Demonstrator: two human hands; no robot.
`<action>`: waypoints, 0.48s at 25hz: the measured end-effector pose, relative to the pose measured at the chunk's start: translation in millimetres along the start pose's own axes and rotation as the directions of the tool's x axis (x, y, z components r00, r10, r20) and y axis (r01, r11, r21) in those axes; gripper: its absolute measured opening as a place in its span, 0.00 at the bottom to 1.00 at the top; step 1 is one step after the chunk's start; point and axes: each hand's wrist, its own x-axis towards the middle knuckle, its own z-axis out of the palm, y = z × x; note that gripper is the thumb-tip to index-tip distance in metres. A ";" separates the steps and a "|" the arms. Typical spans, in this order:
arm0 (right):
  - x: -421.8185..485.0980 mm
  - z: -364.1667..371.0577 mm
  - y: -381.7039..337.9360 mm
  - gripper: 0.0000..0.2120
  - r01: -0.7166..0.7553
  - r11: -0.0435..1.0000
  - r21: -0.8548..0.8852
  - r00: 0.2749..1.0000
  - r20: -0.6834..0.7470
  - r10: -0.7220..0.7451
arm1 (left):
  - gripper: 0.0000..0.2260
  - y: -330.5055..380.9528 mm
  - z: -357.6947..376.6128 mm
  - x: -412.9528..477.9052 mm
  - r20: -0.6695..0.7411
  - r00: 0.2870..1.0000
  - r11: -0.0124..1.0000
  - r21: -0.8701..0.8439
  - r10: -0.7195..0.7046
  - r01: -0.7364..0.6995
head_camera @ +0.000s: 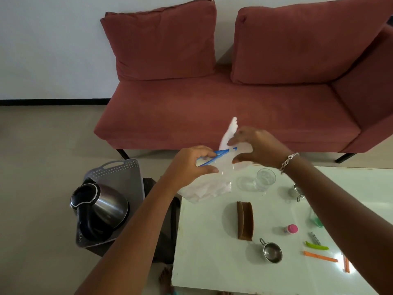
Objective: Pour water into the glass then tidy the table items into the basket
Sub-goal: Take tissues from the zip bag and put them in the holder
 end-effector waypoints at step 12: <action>-20.1 101.1 -0.1 0.08 -0.007 0.998 0.070 0.997 -0.080 0.013 | 0.07 -54.4 24.2 -18.6 0.220 0.930 0.944 0.217 -0.296 0.249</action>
